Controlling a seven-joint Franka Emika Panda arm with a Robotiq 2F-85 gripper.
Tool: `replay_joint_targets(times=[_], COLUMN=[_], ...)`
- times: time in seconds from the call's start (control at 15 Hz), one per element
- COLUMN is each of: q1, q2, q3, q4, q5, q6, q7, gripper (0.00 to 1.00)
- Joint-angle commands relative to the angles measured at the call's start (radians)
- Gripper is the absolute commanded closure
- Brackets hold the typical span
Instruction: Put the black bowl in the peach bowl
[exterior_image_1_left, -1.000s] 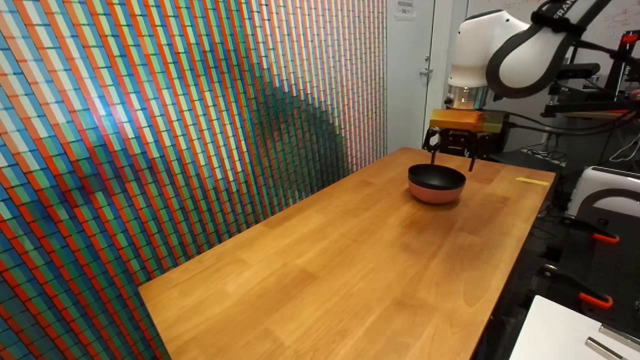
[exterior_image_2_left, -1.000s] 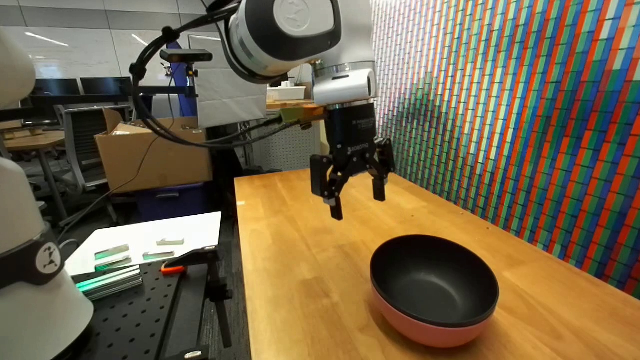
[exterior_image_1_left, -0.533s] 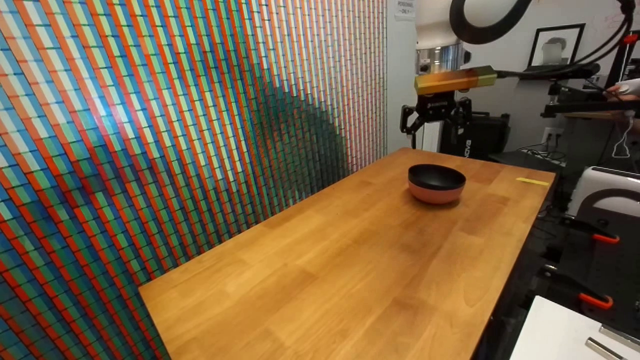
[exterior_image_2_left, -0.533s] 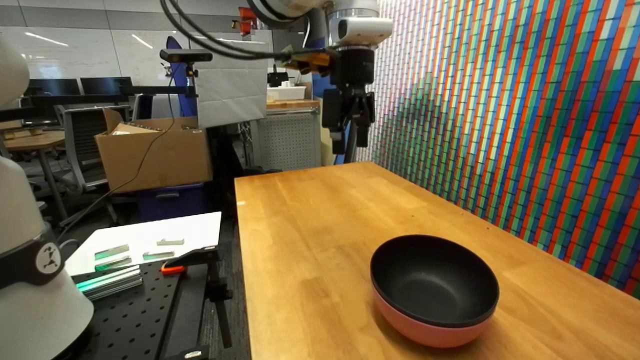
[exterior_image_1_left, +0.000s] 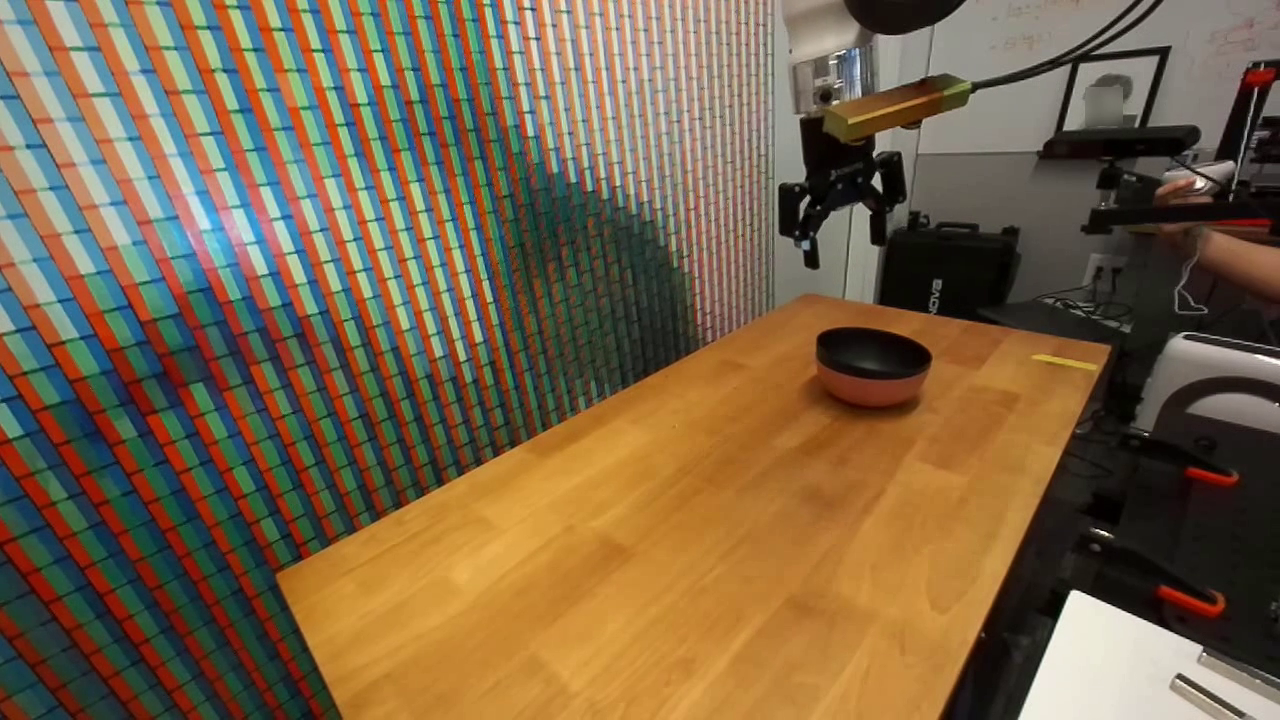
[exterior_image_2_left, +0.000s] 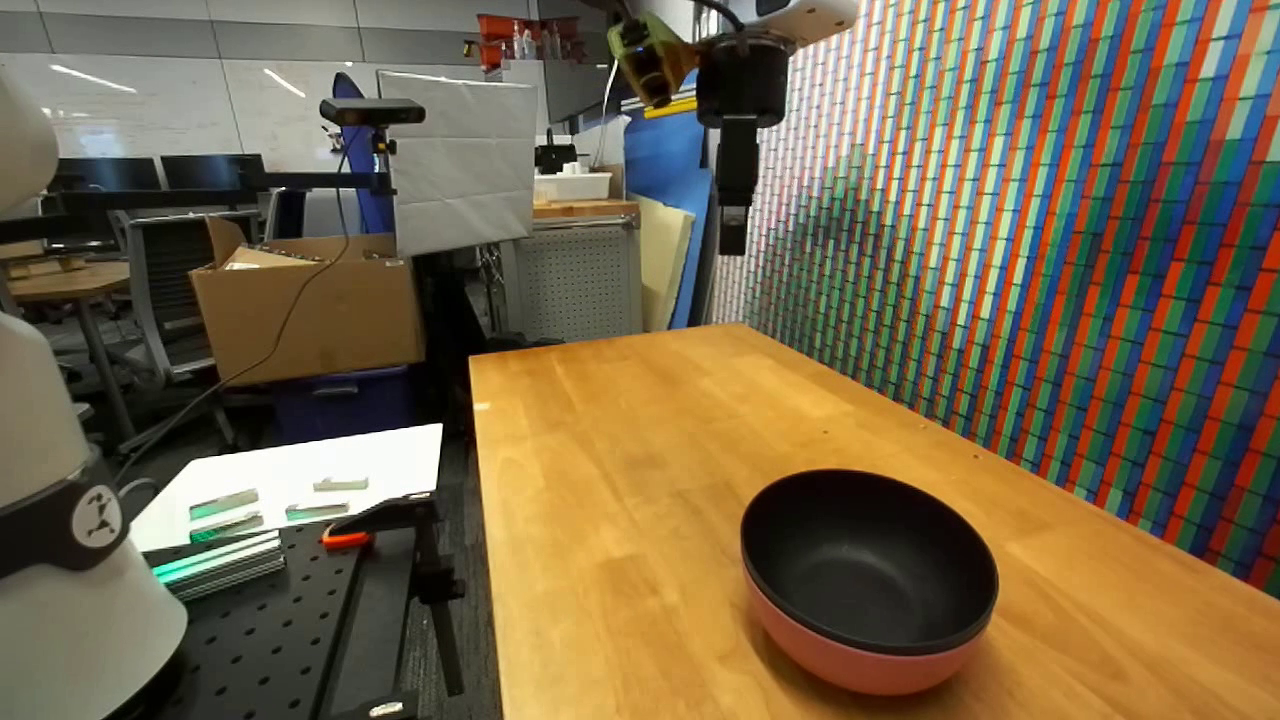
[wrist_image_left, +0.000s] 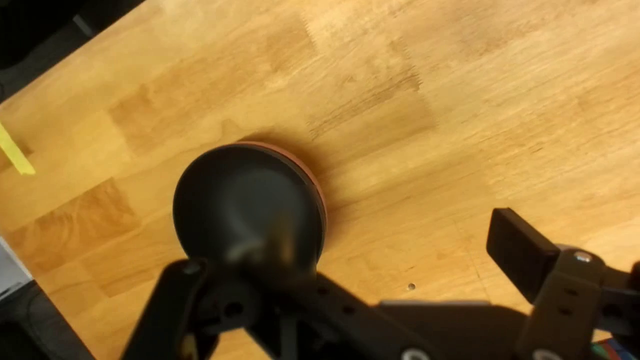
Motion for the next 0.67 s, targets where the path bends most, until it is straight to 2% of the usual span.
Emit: replay_joint_targets(times=[0.0,0.27,0.6], q1=[0.009,0.020,0.006], q2=[0.110,0.181,0.191], q3=[-0.004,-0.009,-0.012], q4=[0.167,0.295,0.395], q5=[-0.046,-0.091,-0.117], q6=[-0.087,-0.128,-0.127], q7=[-0.174,-0.369,-0.654], gripper=[0.00,0.00,0.00])
